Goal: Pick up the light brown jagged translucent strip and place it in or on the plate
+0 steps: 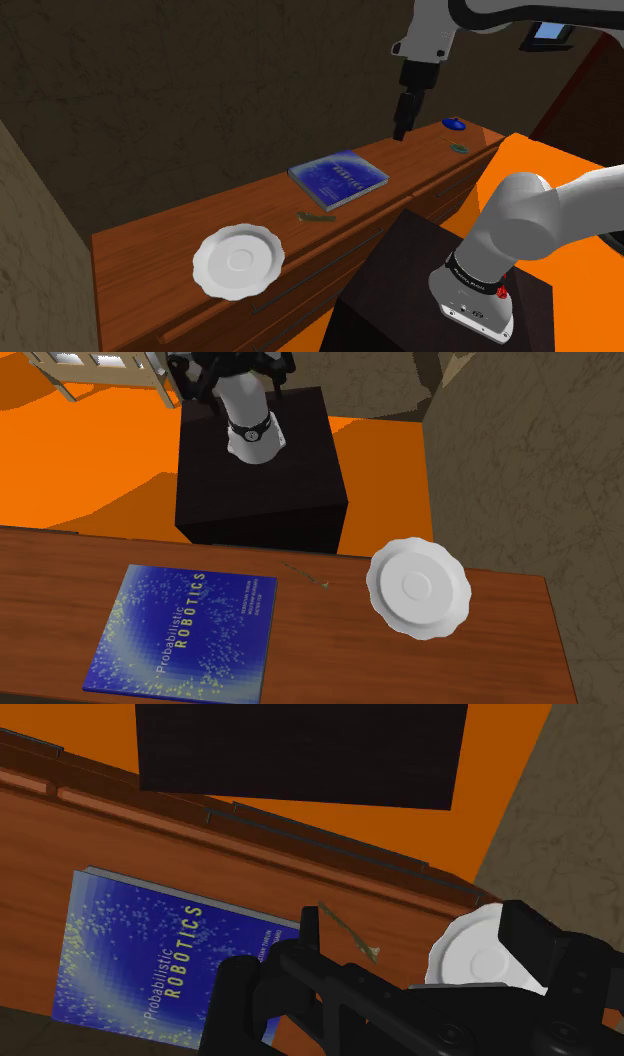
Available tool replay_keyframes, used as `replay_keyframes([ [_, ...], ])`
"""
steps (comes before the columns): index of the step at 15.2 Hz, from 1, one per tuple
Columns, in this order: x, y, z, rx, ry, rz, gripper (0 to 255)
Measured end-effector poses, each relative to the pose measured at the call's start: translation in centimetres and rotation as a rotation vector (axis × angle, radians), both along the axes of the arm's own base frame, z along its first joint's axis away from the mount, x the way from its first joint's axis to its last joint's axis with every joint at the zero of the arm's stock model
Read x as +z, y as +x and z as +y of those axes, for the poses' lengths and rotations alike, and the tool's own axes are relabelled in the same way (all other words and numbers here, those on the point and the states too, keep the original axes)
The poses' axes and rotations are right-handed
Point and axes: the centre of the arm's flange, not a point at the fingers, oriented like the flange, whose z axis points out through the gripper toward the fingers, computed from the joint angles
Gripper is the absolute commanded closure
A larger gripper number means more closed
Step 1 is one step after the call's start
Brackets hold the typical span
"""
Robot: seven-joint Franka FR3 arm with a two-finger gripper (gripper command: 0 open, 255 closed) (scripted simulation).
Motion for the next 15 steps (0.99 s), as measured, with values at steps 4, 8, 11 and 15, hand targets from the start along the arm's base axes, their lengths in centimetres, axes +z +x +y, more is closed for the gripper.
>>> replay_keyframes([
  [4, -2.5, 0.8, 0.3, 0.023, -0.006, -0.010, 0],
  [8, -6.9, 2.7, 1.2, 0.065, -0.017, -0.033, 0],
  [11, -10.3, 4.1, 1.5, 0.097, -0.025, -0.049, 0],
  [15, -15.3, 6.0, 2.5, 0.141, -0.037, -0.073, 0],
])
